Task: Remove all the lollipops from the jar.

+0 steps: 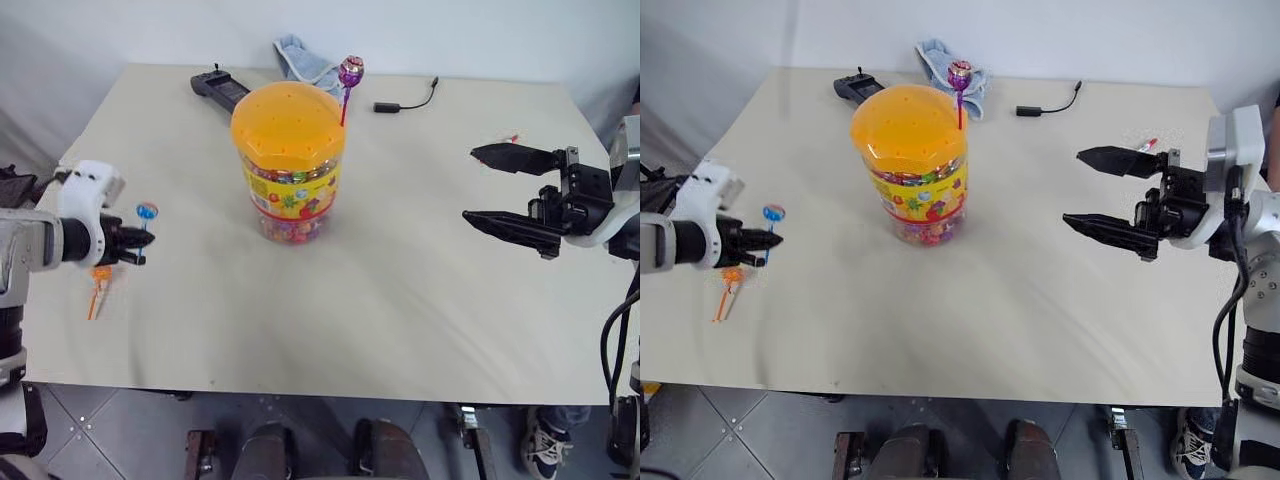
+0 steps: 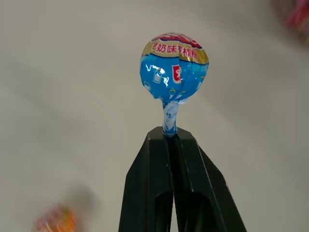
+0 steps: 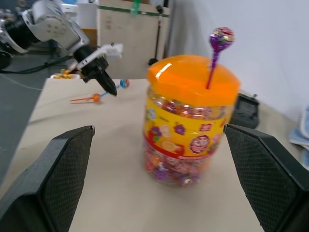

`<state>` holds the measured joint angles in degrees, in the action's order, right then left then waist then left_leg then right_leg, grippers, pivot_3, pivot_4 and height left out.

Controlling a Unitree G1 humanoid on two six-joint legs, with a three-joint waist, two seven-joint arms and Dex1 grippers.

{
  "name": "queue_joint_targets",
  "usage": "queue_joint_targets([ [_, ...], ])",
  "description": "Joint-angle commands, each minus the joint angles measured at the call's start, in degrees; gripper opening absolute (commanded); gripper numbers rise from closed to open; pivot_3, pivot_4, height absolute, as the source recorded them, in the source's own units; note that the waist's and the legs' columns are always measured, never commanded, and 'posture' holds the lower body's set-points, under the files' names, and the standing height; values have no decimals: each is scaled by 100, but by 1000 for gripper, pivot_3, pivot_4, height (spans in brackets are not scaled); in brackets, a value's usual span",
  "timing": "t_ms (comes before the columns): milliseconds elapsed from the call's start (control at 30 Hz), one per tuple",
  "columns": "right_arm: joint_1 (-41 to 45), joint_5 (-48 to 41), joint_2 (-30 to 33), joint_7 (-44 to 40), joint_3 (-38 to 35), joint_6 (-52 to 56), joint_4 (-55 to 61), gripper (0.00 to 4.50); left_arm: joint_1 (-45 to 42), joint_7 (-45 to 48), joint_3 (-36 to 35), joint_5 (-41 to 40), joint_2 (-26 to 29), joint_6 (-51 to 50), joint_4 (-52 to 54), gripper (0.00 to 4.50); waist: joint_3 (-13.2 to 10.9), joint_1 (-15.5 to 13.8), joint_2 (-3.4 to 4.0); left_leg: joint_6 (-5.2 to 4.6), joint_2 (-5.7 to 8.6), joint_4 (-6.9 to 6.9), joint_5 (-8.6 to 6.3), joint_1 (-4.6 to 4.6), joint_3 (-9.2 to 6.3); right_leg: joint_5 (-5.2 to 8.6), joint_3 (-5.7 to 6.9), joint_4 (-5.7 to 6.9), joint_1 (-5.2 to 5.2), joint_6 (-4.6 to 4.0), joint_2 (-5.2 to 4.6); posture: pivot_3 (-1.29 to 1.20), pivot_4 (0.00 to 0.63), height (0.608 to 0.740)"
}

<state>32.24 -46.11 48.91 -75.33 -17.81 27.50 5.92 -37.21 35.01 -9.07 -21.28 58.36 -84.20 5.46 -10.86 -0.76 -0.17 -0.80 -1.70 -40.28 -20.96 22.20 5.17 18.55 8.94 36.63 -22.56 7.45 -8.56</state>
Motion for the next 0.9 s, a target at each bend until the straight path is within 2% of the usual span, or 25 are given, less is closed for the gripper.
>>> queue_joint_targets([
  [33, -240, -310, 214, -308, -35, 195, 544, 4500, 100, -167, -207, -89, -47, -471, 437, 47, 0, -36, 0, 0, 0, 0, 0, 0, 1, 0, -1, 0, 0, 0, 0, 0, 150, 740],
  [167, -264, -263, 204, -286, 5, 176, 609, 4500, 155, -306, -107, -185, -37, -817, 524, 47, 0, -57, 0, 0, 0, -2, 0, -1, 5, 0, -3, 0, 0, 0, 0, 0, 150, 740],
  [400, -211, -215, 140, -149, 75, 142, 574, 4500, 258, -431, 143, -619, 267, -830, 336, 47, 0, -62, 0, 0, 0, -3, 0, -1, 6, 0, -4, 0, 0, 0, 0, 0, 150, 740],
  [500, -170, -175, 123, -103, 101, 104, 533, 4500, 226, -591, 13, -800, 222, -830, 334, 703, 0, -63, 0, 0, 0, -3, 0, -1, 6, 0, -4, 0, 0, 0, 0, 0, 150, 740],
  [900, 34, -22, 176, -82, 85, 1, 317, 4500, -210, -878, 147, -1794, 952, -830, 575, 4362, 0, -61, 0, 1, 0, -3, 0, -1, 6, 0, -5, 0, -1, 0, 0, 0, 150, 740],
])
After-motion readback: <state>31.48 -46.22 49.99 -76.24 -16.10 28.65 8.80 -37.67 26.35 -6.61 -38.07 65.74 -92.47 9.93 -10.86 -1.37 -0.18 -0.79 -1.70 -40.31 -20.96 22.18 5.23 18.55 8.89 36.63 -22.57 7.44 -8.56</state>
